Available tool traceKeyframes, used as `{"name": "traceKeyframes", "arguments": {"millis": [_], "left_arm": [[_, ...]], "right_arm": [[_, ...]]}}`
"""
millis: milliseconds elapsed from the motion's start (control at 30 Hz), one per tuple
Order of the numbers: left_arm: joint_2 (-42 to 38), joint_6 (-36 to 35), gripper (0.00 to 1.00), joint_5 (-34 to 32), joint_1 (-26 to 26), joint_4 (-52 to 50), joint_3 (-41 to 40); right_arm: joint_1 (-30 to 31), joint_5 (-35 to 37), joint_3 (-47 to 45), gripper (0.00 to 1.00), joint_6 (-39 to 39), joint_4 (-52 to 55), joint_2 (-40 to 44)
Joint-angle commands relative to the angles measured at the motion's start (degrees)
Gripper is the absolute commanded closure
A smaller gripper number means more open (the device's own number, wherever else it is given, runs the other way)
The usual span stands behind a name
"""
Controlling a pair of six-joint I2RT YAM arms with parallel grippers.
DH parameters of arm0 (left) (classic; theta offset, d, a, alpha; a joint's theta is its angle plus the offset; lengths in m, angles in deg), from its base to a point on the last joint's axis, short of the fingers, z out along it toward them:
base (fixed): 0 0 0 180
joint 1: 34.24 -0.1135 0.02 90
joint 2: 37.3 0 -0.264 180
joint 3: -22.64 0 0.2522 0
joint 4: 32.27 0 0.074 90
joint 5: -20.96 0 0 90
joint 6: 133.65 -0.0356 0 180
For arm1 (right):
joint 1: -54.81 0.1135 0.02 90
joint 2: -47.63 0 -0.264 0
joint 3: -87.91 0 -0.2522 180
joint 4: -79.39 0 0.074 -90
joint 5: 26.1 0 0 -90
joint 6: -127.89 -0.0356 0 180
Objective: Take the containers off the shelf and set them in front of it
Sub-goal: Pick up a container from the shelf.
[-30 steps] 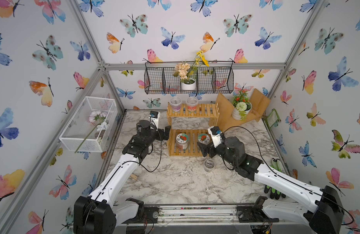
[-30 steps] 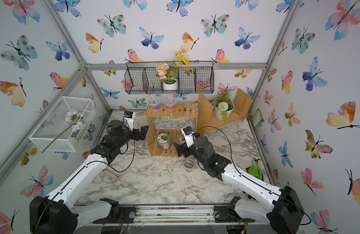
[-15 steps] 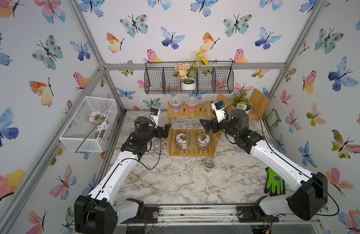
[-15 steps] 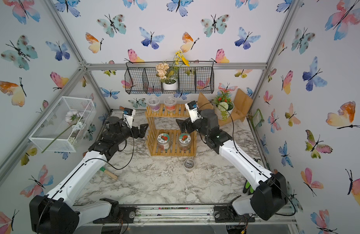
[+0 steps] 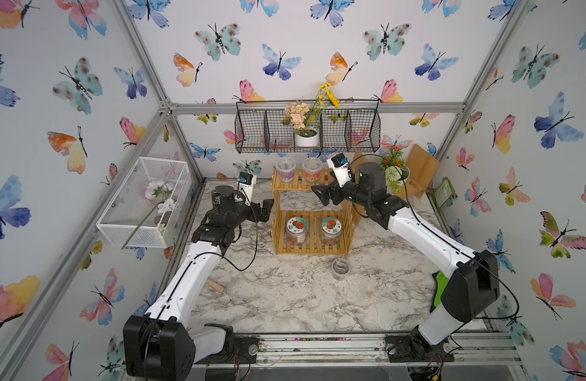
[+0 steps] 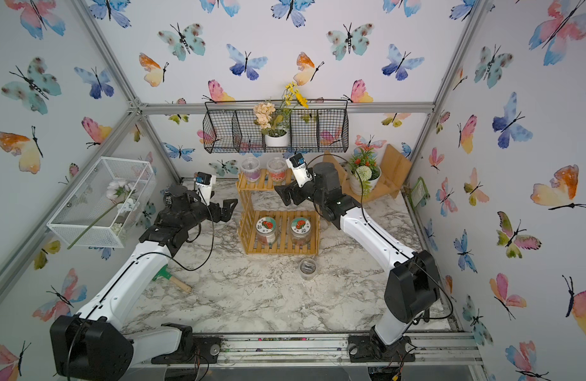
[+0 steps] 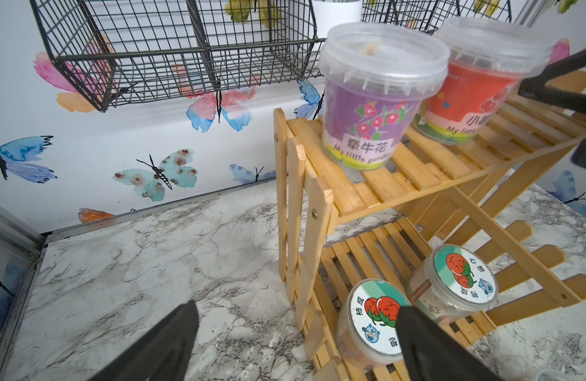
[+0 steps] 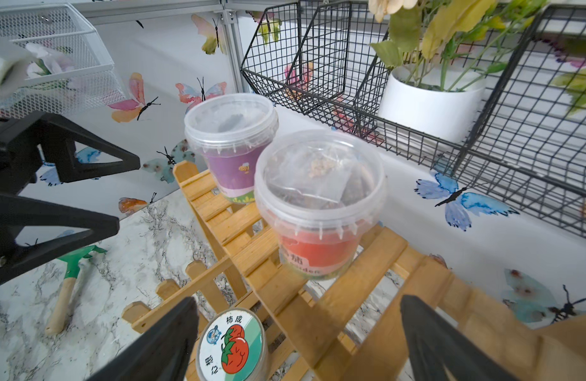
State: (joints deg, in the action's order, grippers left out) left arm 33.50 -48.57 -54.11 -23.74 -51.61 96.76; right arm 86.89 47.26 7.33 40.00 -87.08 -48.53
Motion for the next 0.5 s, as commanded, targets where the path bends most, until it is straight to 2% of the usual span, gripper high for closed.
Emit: {"name": "traceKeyframes", "arguments": {"millis": [0,467], "left_arm": [[0.9,-1.1,0.00,3.1,-0.7,-0.6,1.5],[1.0,-1.1,0.00,3.4,-1.5,-0.4,1.1]], "right_arm": [[-0.3,1.2,3.2,0.02,0.7,-2.8,-1.9],[-0.4,-2.5,12.3,0.02,0.6,-3.0,-9.5]]}}
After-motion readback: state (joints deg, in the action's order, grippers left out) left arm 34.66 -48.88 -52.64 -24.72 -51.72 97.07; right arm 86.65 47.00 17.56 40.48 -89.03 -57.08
